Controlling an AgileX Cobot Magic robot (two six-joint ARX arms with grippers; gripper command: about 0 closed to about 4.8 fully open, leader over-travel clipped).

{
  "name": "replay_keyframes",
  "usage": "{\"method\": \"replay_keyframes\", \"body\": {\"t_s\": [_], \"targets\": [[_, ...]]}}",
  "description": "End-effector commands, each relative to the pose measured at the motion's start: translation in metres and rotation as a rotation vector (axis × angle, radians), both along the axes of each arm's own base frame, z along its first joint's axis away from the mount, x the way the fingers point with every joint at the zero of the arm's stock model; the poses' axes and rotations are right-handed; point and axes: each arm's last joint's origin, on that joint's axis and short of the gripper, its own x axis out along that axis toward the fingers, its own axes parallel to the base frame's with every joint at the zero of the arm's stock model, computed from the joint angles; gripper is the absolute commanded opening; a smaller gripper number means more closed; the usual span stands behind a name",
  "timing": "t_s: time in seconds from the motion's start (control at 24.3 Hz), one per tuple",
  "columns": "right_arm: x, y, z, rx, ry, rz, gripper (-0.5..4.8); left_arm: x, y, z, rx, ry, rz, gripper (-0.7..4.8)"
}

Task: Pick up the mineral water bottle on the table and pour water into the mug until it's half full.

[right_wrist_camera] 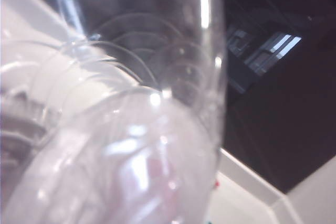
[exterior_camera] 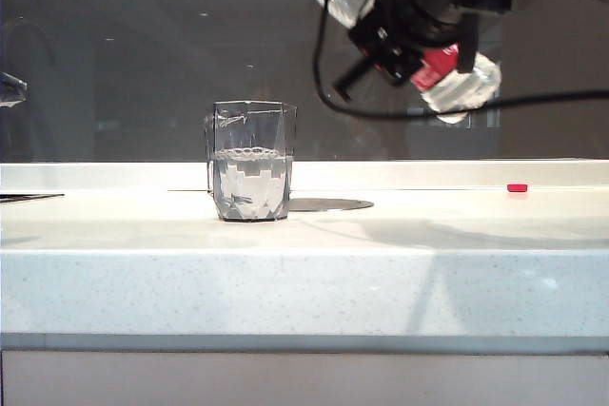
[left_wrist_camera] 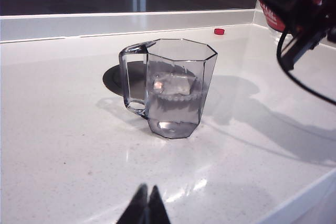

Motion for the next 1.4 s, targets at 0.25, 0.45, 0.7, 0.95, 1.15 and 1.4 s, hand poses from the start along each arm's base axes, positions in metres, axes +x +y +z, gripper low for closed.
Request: {"method": "replay_keyframes", "body": {"t_s": [0.25,0.45,0.7,0.95,1.15,1.4], "targets": [[0.0,-0.002,0.007,0.413,-0.05,0.004,1.52,0.0,0.0,0.001,-0.003,-0.008,-0.003,-0.04],[0.004,-0.005,0.002,0.689,-0.032,0.031,1.52,0.0,0.0,0.001,-0.003,-0.008,-0.003,-0.04],[0.019,-0.029,-0.021,0.76,0.069,0.072,1.53,0.0,0.0,0.001,-0.004,-0.008,-0.003,-0.04],[0.017,-0.068,-0.05,0.834,0.121,0.167,1.82,0.0,0.0,0.001,-0.003,-0.008,-0.003,-0.04],[0.017,-0.074,-0.053,0.828,0.138,0.213,2.14,0.0,0.0,0.001,-0.003,-0.008,-0.003,-0.04],[0.017,-0.072,-0.055,0.812,0.176,0.246,2.57,0.0,0.0,0.001,-0.004,-0.008,-0.003,-0.04]]}}
